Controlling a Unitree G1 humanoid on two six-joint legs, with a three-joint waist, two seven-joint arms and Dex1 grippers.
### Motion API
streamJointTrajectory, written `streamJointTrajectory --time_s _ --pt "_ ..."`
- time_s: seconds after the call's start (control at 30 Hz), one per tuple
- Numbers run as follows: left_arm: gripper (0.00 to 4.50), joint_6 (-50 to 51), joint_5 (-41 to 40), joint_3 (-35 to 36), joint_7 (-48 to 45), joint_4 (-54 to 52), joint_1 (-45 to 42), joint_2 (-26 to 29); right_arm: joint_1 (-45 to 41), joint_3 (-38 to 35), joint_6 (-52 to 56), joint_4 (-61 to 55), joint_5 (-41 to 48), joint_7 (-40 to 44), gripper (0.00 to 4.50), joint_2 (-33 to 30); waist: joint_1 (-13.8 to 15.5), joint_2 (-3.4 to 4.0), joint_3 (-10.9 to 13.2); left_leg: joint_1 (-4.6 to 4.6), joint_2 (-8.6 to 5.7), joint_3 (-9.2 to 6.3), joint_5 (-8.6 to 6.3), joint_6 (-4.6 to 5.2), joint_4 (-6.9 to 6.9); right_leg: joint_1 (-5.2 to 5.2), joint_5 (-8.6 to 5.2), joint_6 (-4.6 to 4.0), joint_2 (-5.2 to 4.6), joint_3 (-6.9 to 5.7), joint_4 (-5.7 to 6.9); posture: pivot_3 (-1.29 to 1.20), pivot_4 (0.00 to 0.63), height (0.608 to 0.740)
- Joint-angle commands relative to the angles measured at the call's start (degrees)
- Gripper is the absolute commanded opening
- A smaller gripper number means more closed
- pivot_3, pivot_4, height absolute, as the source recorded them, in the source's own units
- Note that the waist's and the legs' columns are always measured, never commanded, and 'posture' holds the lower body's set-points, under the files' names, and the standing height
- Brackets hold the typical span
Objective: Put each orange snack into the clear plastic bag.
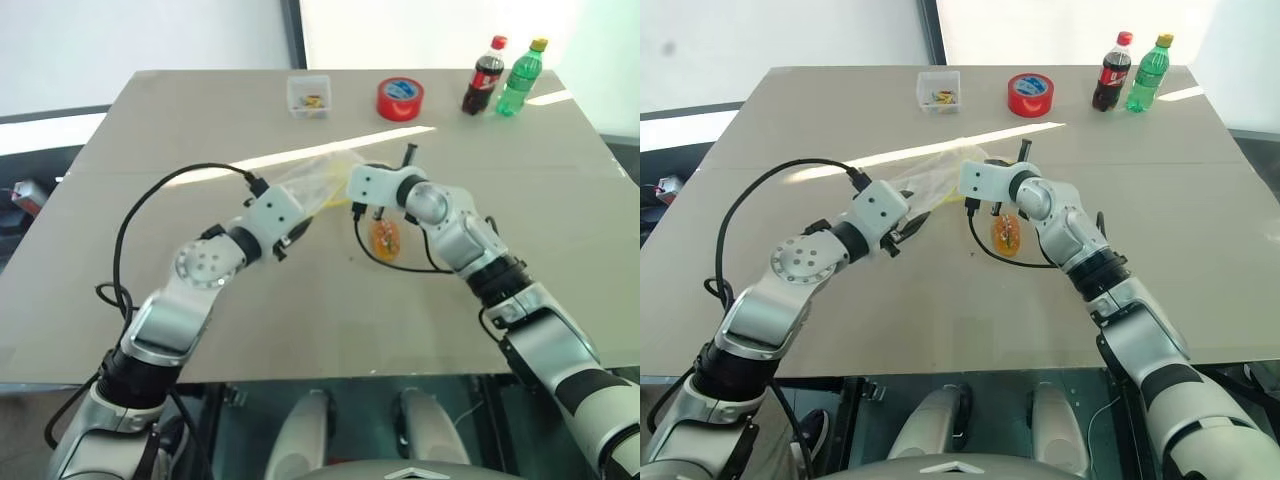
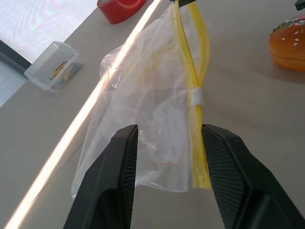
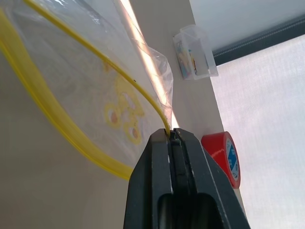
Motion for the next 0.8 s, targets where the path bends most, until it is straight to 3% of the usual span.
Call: streamJointTrajectory --time_s 0.03,0.33,0.47,0.53,0.67,0.77,0.8 --pt "2.22 -2.68 2.26 -0.99 -1.7 -0.74 -0.06 0.0 -0.82 -0.86 0.51 -2.9 -0.08 -0.1 0.0 0.05 -0.01 0.0 0.0 0.0 0.0 0.0 -0.01 0.01 0.0 0.0 0.0 0.0 0.0 0.0 0.0 0.0 0.15 0.74" --pt "2.22 -5.31 5.51 -1.18 -3.08 1.36 0.02 -1.0 -0.17 -0.75 1.43 -4.41 -0.02 0.48 0.0 -0.13 -0.01 0.0 0.0 0.0 0.0 0.0 0.01 -0.01 0.01 0.0 0.0 0.0 0.0 0.0 0.02 0.0 0.15 0.74" --pt "1.08 -5.93 6.0 -0.9 -3.67 2.14 0.02 -1.98 0.14 -0.72 1.98 -5.12 -0.15 0.92 0.0 -0.36 0.0 0.0 0.0 0.0 0.0 0.01 0.0 0.0 0.02 0.0 0.0 0.0 0.0 0.0 0.02 0.0 0.15 0.74" --pt "0.08 -5.95 6.44 -0.9 -3.77 2.49 -0.05 -2.33 0.33 -0.85 2.62 -5.65 0.03 1.3 0.0 -0.35 -0.02 0.0 0.0 0.0 0.0 0.0 0.0 0.0 0.02 0.0 0.0 0.0 0.0 0.0 0.02 0.0 0.15 0.74" --pt "0.01 -6.83 7.44 -1.29 -3.03 4.37 -0.33 -3.69 0.65 -1.71 5.27 -7.89 0.68 2.34 0.0 -0.08 -0.02 0.0 0.0 0.0 0.0 0.0 0.0 0.01 0.04 0.0 0.0 0.0 0.01 0.0 0.05 0.0 0.15 0.74" --pt "0.0 -7.39 8.18 -1.23 -2.42 5.83 -0.55 -4.97 1.97 -2.84 8.81 -10.86 2.97 5.64 0.78 -0.18 0.03 0.0 -0.01 0.0 0.0 0.0 -0.01 0.02 0.06 0.0 0.0 0.0 0.01 0.0 0.06 0.0 0.15 0.74" --pt "0.0 -7.37 8.13 -0.94 -2.31 6.13 -0.58 -5.44 2.3 -2.91 9.26 -11.64 3.23 6.23 1.41 -0.46 0.04 0.0 -0.01 0.0 0.0 0.0 -0.01 0.03 0.07 0.0 0.0 0.0 0.01 0.0 0.06 0.0 0.15 0.74"
